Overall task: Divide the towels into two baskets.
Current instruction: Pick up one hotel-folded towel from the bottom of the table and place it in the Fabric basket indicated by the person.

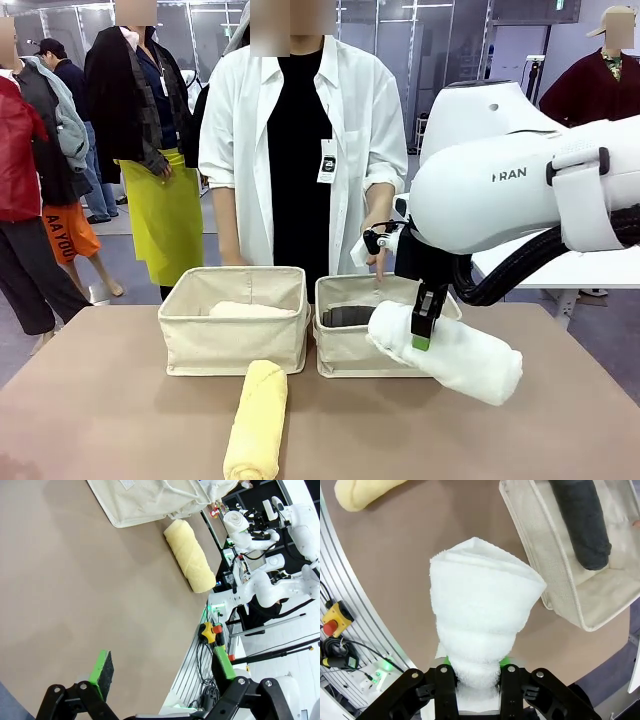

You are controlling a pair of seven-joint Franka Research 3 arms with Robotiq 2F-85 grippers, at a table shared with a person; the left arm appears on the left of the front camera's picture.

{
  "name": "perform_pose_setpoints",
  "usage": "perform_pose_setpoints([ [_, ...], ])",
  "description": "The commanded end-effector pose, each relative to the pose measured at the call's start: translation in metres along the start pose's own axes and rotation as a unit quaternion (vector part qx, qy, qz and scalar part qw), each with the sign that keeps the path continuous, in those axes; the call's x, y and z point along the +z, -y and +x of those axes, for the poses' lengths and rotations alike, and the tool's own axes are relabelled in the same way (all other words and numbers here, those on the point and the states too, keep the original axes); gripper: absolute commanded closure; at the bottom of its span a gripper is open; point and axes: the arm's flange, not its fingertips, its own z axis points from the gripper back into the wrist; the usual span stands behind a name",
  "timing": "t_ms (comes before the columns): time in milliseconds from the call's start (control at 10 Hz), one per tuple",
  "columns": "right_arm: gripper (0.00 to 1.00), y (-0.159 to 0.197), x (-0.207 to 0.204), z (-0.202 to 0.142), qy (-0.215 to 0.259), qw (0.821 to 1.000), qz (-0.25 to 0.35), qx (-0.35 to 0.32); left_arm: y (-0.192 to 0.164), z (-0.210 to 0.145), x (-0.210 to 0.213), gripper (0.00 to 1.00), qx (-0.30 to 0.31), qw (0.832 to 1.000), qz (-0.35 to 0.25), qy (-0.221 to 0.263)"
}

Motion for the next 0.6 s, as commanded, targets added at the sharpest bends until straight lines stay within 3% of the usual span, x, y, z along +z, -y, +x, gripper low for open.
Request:
perform_pose_setpoints([
  [0, 0.67, 0.012, 0.006, 0.012, 0.003, 0.999, -0.028, 0.041, 0.005, -0.003, 0.002, 0.00, -0.001, 1.000, -0.001, -0.003],
  [500, 0.67, 0.072, 0.007, 0.076, -0.015, 0.978, -0.098, 0.185, 0.005, -0.003, 0.002, 0.00, -0.001, 1.000, -0.001, -0.003],
])
